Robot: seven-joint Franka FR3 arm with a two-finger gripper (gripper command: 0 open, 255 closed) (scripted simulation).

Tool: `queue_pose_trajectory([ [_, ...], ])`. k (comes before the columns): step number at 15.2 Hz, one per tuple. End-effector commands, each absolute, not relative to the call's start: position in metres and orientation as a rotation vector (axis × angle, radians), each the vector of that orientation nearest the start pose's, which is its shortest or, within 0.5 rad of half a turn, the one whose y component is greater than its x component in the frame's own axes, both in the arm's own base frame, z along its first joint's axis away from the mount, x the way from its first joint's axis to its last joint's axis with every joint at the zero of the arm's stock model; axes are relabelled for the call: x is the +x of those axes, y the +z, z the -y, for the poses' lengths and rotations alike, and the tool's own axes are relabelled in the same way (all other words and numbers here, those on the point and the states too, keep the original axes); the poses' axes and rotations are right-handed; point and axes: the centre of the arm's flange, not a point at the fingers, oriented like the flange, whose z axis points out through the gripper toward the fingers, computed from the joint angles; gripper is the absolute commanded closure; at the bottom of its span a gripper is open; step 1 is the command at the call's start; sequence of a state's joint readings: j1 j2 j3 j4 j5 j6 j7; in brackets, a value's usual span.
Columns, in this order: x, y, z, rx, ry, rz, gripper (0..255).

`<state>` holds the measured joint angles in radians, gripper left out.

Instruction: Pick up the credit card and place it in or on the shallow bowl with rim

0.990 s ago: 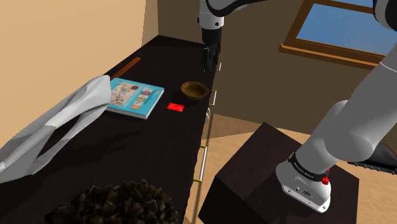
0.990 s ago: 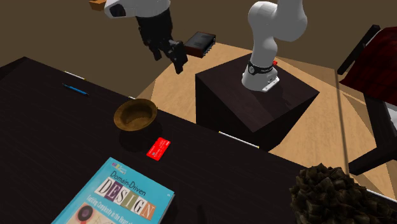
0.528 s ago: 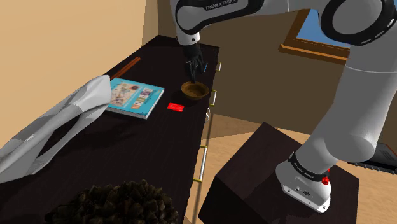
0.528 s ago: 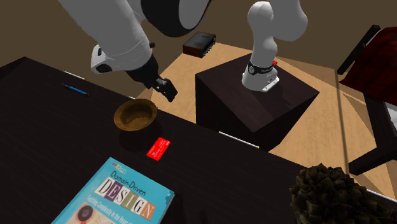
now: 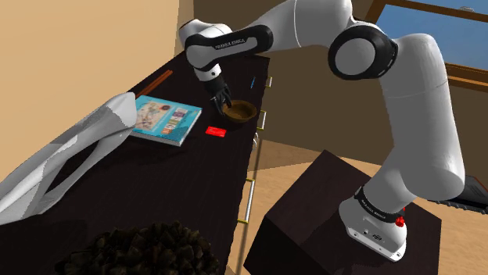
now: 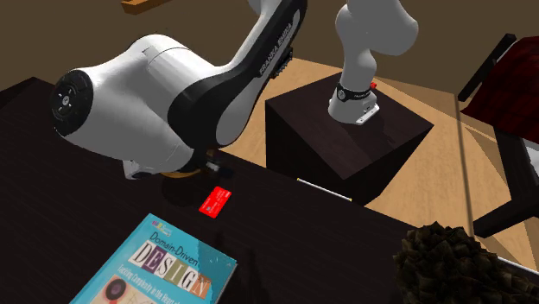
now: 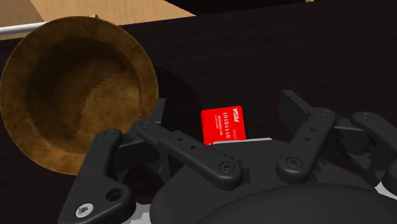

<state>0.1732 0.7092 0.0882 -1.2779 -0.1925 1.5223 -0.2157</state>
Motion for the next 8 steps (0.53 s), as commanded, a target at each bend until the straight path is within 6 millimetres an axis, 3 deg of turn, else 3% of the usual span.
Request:
queue_pose_trajectory([
  [1, 0.683, 0.278, -0.156, -3.074, 0.811, 0.842, 0],
  [4, 0.698, 0.237, -0.173, -3.042, 0.904, 0.907, 0],
  [8, 0.693, 0.219, -0.171, -3.038, 0.914, 0.914, 0],
])
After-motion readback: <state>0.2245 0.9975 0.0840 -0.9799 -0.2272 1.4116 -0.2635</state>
